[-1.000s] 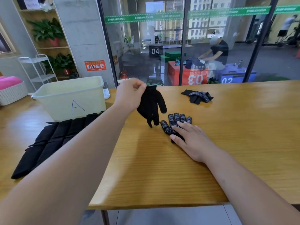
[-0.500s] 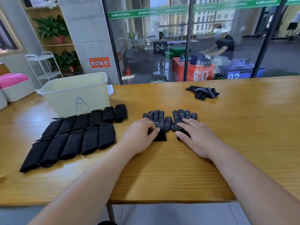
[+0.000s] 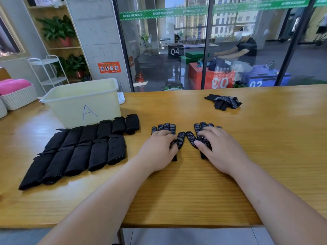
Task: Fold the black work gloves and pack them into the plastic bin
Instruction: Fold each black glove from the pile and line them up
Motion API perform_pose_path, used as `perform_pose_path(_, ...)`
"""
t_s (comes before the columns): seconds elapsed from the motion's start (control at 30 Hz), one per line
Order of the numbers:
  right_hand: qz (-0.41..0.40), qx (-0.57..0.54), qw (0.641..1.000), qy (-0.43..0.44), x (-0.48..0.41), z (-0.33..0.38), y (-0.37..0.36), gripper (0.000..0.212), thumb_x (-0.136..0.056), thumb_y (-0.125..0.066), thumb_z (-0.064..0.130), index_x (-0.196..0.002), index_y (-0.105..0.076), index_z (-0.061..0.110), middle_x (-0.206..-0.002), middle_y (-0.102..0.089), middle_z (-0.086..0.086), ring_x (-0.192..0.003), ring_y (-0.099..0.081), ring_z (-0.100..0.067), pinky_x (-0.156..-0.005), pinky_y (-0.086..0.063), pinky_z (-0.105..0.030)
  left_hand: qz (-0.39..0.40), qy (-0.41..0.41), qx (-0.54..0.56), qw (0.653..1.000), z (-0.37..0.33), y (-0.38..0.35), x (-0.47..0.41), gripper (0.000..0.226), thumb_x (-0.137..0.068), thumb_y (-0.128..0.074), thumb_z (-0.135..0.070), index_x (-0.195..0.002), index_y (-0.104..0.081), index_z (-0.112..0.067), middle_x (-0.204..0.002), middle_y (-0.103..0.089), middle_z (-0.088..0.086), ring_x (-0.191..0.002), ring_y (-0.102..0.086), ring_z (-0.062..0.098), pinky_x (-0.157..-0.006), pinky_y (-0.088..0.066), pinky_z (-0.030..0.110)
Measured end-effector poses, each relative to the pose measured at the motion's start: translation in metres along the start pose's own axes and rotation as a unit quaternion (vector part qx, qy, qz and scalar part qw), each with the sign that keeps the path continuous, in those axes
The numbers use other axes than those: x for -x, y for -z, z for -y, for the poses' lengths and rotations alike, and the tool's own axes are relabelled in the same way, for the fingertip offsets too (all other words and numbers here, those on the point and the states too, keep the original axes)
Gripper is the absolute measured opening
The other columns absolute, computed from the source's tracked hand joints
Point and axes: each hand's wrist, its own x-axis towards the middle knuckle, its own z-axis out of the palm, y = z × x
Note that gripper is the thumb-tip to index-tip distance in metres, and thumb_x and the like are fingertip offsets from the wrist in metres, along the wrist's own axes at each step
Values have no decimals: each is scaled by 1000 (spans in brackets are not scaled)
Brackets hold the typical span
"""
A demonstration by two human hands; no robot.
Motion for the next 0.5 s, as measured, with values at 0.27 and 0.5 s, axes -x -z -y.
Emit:
perform_pose_path(0.27, 121, 16, 992, 25, -2, 0, -9, 89, -91, -3, 84, -168, -19, 42, -177, -8, 11, -163, -2, -12, -133, -11, -43, 119, 81, -96, 985, 4, -11, -46, 78, -108, -15, -68, -171, 2, -27, -179, 11, 6, -164, 13, 28, -133, 2, 48)
perform_pose_path(0.5, 135, 28, 990, 26, -2, 1, -9, 89, -90, -1, 84, -168, -15, 43, -177, -5, 12, -163, 0, -12, -133, -9, -43, 152, 82, -129, 977, 3, -9, -46, 77, -105, -9, -73, -170, 8, -36, -178, 16, 4, -163, 18, 35, -132, 5, 54)
